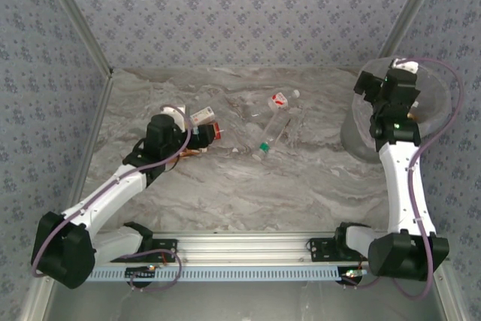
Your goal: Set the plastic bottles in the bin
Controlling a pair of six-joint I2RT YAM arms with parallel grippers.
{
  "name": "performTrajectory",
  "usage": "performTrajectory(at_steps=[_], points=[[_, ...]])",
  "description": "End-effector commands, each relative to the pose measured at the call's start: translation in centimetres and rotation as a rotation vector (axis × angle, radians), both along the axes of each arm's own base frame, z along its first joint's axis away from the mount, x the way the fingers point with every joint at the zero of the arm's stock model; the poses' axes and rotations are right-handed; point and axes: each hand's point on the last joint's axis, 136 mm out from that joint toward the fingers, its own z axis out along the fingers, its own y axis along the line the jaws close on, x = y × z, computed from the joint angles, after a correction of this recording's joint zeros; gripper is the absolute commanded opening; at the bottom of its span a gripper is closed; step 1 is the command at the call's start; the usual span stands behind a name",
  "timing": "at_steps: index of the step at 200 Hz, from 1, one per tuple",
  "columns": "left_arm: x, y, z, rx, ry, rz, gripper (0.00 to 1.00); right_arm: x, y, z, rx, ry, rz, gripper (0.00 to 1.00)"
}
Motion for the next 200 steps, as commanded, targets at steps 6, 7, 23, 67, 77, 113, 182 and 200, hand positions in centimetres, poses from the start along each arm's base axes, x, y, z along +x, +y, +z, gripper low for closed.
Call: performTrajectory(at_steps=[6, 7, 23, 67, 77, 113, 182, 200], points=[[0.5, 0.8, 0.1, -0.028, 0.080, 0.017, 1.00, -0.9, 2.6, -0.7, 0.078, -0.015, 0.061, 1.00], [0.5, 0.8, 0.1, -0.029, 0.081, 0.016, 0.99, -0.9, 2.7, -0.7, 0.078, -0.015, 0.061, 1.00], [0.8, 1.4, -0.2, -0.020, 0.106, 0.038, 0.99, -1.5, 3.7, -0.4, 0.075, -0.022, 0.083, 1.00], [2.6, 4.3, -0.8, -0.047, 0.169, 0.150, 1.00, -2.6, 5.9, 0.1, 0.109, -0.034, 0.147, 1.00], [2.9, 5.0, -1.5, -0.038, 0.199, 0.177, 0.99, -2.8, 6.5, -0.1, 0.123, -0.026, 0.169, 1.00], [4.0, 8.2, -4.6, -0.068, 0.325, 0.295, 0.99, -2.7, 8.5, -0.5, 0.153, -0.020, 0.232, 1.00], [3.9, 9.3, -8.6, -0.084, 0.421, 0.335, 0.99, -2.3, 10.5, -0.2, 0.141, -0.022, 0.290, 1.00], [3.5, 9.4, -9.9, -0.074, 0.449, 0.339, 0.99, -2.3, 10.8, -0.3, 0.133, -0.016, 0.295, 1.00]])
